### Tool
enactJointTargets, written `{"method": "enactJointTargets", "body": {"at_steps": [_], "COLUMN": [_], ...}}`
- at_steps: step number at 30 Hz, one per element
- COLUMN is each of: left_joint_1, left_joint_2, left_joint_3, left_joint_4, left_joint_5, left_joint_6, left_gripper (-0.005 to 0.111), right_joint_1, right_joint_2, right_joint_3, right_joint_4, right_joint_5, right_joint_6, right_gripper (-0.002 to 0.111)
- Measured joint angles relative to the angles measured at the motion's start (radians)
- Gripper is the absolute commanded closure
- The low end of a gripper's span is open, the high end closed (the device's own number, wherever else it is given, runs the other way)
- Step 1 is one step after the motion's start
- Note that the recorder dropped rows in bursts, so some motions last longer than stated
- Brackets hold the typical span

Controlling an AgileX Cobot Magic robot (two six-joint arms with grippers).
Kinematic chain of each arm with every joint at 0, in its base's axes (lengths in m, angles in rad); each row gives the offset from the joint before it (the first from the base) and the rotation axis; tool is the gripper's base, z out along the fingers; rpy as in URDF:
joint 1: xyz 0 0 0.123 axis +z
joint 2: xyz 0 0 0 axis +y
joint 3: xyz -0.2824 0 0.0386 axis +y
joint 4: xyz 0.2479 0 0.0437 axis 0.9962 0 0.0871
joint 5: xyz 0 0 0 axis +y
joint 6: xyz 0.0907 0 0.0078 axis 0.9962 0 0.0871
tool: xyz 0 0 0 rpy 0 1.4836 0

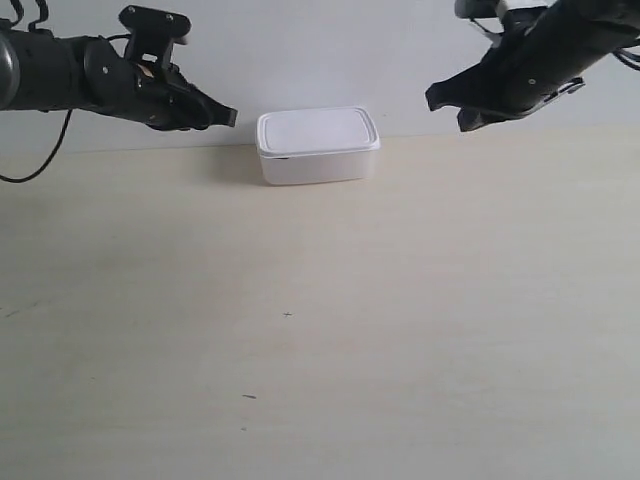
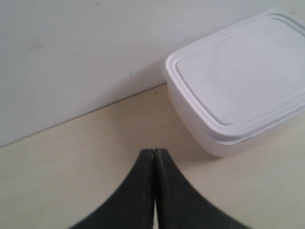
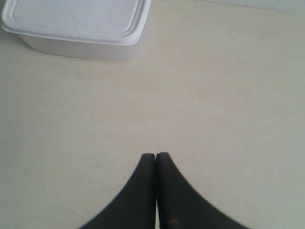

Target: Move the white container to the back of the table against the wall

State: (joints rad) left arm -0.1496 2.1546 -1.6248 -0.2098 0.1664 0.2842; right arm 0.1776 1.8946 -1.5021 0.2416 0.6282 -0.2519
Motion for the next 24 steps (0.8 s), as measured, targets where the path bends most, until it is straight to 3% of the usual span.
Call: {"method": "enactJointTargets", "body": {"at_steps": [7, 15, 24], "left_joint_1": [-0.004, -0.007, -0.007], "left_joint_2": [-0.242, -0.857, -1.404], "left_joint_3": [0.207, 0.715, 1.008], "left_joint_4": [-0.004, -0.02, -0.022], "left_joint_5": [-0.092, -0.335, -0.316], "left_joint_6": [0.0, -0.022, -0.077], "left_gripper": [0.107, 0.107, 0.107], "right_joint_1": [-0.002, -0.002, -0.002], "right_joint_2": [-0.295, -0.733, -1.145], "right_joint_3": [0.223, 0.438, 0.683], "right_joint_4": [0.029, 0.097, 0.119], "right_joint_5": [-0.106, -0.137, -0.139], "right_joint_6": [0.0, -0.006, -0.006], "right_gripper": [0.108, 0.108, 0.108]}}
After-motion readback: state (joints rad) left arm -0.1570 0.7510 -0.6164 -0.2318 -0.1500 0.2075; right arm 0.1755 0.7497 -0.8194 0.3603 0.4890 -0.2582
